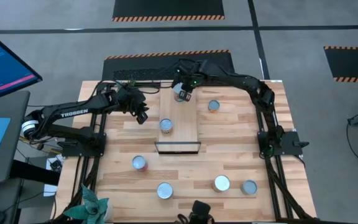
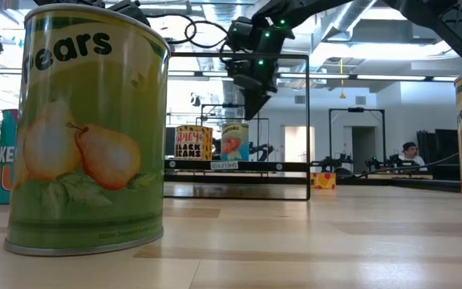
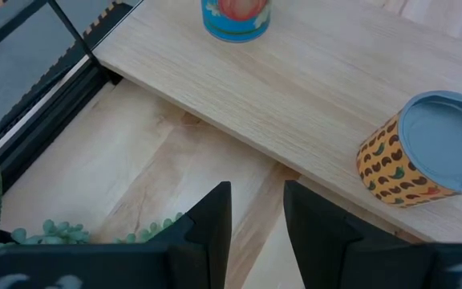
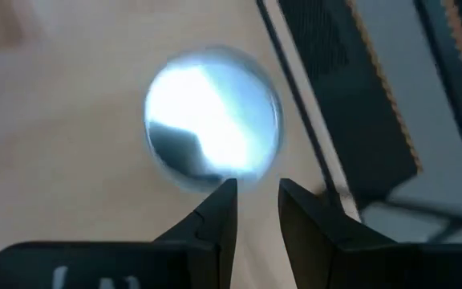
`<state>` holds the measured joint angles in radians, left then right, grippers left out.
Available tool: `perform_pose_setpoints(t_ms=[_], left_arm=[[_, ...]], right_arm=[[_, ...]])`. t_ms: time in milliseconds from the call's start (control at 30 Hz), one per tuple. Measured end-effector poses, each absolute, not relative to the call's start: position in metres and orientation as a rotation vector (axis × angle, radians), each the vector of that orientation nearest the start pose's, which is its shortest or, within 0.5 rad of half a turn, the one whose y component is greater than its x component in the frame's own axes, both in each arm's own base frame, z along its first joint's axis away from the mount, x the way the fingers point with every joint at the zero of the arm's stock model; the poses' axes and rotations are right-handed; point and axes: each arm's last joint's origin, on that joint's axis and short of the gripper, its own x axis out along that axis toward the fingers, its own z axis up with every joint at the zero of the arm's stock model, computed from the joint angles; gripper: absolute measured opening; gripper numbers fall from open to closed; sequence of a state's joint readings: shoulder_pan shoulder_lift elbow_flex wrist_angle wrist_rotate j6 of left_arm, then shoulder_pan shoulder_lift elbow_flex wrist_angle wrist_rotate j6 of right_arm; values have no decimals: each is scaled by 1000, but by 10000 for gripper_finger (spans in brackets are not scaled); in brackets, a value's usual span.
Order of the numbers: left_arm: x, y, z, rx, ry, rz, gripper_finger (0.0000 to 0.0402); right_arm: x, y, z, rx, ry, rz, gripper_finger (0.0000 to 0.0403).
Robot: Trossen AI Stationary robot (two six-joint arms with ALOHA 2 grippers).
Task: Pick and place cans onto a shelf
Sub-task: Put the canned tomatoes on the shelf
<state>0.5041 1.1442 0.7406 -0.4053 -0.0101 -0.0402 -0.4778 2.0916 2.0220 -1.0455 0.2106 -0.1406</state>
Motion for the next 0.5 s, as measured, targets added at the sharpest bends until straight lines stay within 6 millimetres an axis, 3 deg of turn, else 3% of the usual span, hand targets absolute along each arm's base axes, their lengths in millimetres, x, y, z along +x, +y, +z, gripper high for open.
perform_pose_setpoints(t_ms=[200, 333, 500], left_arm=[[198, 110, 233, -236, 784, 502, 103], [198, 110, 233, -235, 784, 502, 103], [198, 110, 233, -235, 783, 502, 103]], right_arm=[[379, -224, 275, 79, 1232, -558, 116], [376, -224, 259, 107, 1272, -531, 116], [382, -224, 254, 105, 1207, -519, 116]])
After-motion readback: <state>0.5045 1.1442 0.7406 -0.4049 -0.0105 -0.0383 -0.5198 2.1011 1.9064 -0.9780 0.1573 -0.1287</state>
